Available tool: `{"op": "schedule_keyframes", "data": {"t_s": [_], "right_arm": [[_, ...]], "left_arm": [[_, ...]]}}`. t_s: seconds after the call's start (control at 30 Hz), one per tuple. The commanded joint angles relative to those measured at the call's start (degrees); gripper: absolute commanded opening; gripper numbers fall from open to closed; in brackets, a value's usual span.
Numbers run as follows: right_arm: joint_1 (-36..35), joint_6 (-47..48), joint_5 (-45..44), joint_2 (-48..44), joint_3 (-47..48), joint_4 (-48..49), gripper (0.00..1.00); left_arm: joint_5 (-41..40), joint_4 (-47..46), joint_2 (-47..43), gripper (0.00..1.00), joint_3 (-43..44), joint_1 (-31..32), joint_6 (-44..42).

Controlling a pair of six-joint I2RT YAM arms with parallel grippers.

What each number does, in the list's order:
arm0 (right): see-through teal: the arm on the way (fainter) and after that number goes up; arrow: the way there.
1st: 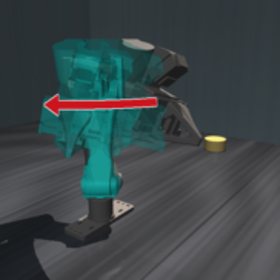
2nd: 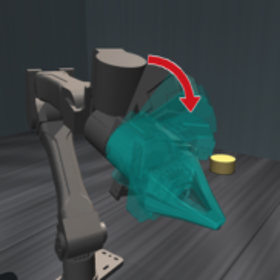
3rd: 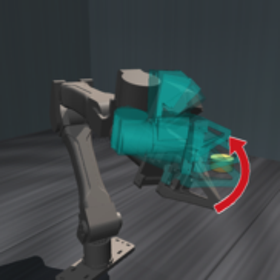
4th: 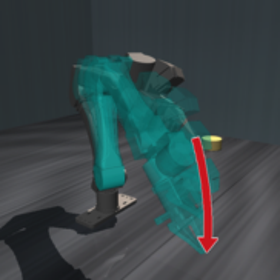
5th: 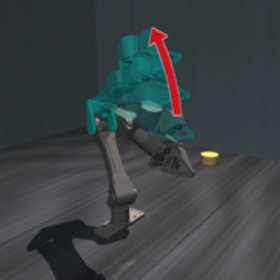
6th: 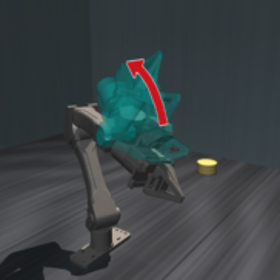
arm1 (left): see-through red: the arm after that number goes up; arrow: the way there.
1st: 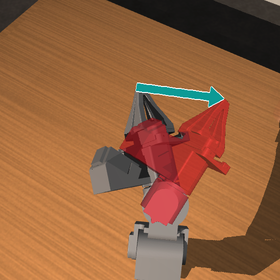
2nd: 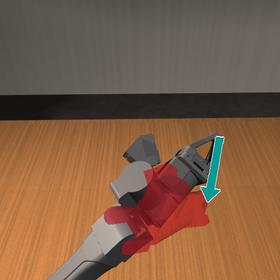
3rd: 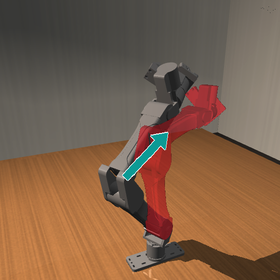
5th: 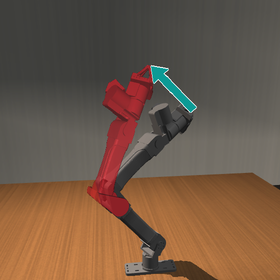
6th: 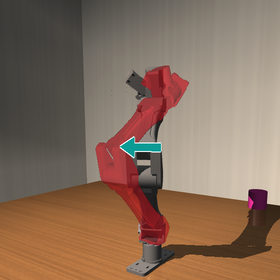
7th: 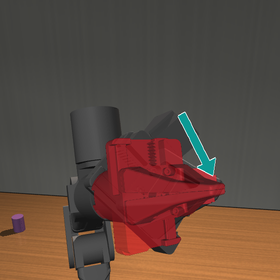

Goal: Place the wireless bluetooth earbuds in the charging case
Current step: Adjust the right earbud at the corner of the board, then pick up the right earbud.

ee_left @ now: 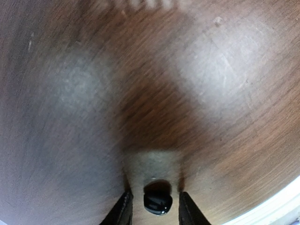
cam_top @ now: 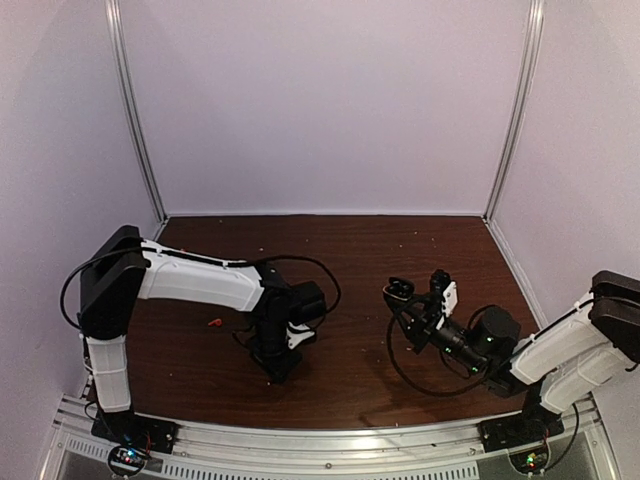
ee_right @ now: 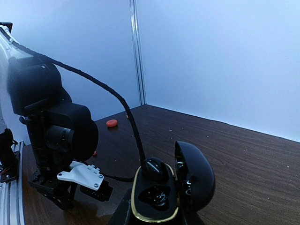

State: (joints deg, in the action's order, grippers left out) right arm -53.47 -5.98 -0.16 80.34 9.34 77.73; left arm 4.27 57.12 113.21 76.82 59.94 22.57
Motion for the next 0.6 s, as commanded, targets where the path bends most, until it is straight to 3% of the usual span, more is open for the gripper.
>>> {"op": "schedule_keyframes", "data": {"t_s": [0.0,0.2,0.57], "right_arm": [[0.41,0.37,0.0,-1.36,-0.73,0.63,0.0],[0.4,4.3,0.01,-3.25,-0.55,-1.88,0.0],[-1.11,27.3,-0.79,-9.11,-1.29,-7.78,0.0]], "left_arm": [[-1.0,3.89,2.34,0.35,2.23,0.83,-1.65],[-1.6,4.09,4.21,0.35,3.42,1.74,-1.47],[-1.08,3.0,6.75,0.25,3.78,3.19,-0.75]]}}
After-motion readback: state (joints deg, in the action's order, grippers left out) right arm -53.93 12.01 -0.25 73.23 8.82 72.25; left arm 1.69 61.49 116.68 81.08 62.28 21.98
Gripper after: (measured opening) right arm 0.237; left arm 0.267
